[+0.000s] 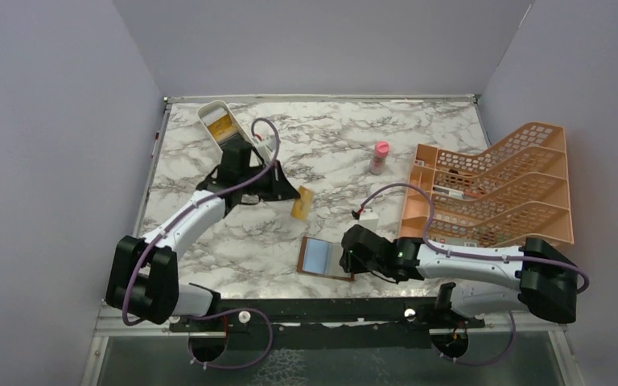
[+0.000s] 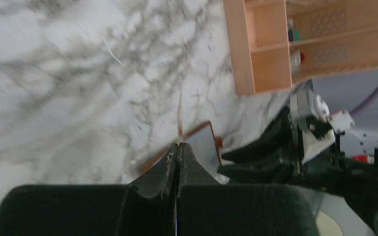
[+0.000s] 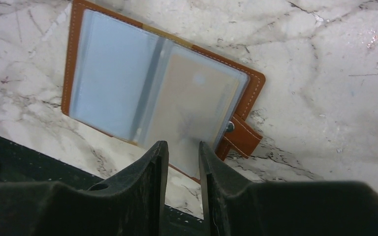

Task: Put the credit cards into the card holder
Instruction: Insert the credit card into the card holder.

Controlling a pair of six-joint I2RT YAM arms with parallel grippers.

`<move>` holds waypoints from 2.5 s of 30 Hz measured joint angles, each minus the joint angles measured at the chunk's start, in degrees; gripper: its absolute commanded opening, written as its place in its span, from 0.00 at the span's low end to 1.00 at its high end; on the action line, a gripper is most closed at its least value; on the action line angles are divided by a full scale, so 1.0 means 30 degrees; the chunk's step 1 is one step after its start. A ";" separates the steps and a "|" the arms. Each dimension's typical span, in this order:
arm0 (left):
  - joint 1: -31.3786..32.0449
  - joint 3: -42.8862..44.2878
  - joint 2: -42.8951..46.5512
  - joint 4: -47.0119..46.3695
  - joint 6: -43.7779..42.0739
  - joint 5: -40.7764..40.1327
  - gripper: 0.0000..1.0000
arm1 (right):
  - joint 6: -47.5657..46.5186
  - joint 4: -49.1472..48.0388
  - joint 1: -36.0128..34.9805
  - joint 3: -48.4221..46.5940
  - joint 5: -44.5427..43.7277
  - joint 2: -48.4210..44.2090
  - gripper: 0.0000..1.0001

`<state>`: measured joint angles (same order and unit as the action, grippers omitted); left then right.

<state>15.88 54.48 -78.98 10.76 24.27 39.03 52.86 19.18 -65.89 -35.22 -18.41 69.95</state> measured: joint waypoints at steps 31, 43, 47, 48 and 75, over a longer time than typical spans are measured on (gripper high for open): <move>0.5705 -1.0863 0.1107 -1.0382 0.8721 -0.2193 0.00 | 0.1042 -0.2157 0.0539 0.2098 -0.0095 0.0612 0.28; 0.6390 -1.2196 -0.0350 -1.3027 0.9755 -0.3053 0.00 | 0.1042 -0.2237 0.0539 0.2164 -0.0087 0.0590 0.27; 0.6681 -1.2509 -0.0466 -1.3690 1.0142 -0.3381 0.00 | 0.1042 -0.2302 0.0539 0.2200 -0.0080 0.0576 0.27; 0.6739 -1.2568 -0.0466 -1.3814 1.0229 -0.3468 0.00 | 0.1042 -0.2317 0.0539 0.2208 -0.0080 0.0576 0.27; 0.7417 -1.3231 0.1042 -1.4302 1.1475 -0.4860 0.00 | 0.1239 -0.2747 0.0590 0.2521 -0.0044 0.0372 0.27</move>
<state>38.13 14.79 -75.85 -32.14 58.70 24.45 56.58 10.94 -64.12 -27.66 -18.55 71.07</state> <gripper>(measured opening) 0.006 0.277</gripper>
